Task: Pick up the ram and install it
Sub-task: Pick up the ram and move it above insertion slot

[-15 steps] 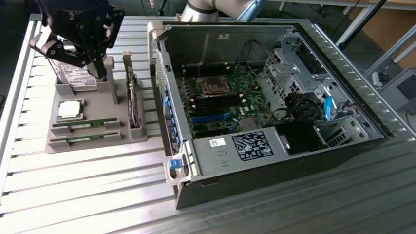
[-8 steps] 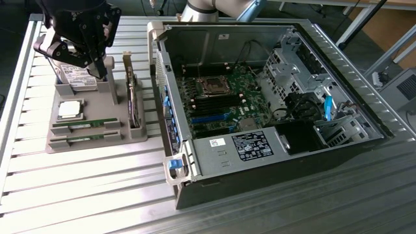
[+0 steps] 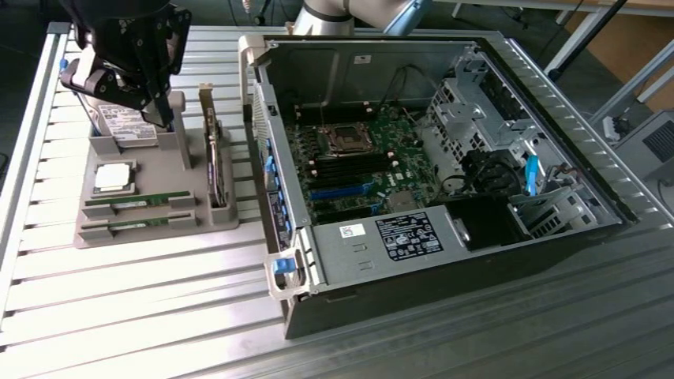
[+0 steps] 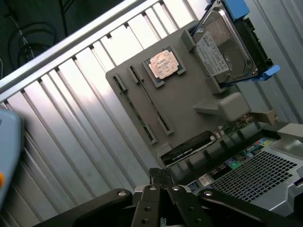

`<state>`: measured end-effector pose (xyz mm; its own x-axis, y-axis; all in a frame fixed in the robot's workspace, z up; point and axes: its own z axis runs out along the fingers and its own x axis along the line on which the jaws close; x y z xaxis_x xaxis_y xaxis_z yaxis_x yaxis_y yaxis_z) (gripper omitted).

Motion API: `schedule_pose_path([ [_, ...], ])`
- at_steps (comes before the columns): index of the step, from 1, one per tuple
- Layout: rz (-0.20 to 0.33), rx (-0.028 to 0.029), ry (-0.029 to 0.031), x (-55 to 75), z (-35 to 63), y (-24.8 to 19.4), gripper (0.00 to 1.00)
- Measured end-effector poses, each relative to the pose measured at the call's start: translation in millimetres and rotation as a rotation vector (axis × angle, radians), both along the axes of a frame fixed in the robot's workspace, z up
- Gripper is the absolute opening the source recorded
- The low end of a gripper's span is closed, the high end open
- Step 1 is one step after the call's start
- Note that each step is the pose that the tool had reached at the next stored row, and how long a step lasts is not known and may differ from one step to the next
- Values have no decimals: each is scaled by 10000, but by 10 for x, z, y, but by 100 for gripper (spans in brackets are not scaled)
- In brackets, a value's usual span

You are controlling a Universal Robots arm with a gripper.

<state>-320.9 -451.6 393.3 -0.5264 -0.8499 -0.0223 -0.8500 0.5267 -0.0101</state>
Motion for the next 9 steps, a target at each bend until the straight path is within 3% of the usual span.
schedule_pose_path([
  [9,523,0,0,0,0,0,9],
])
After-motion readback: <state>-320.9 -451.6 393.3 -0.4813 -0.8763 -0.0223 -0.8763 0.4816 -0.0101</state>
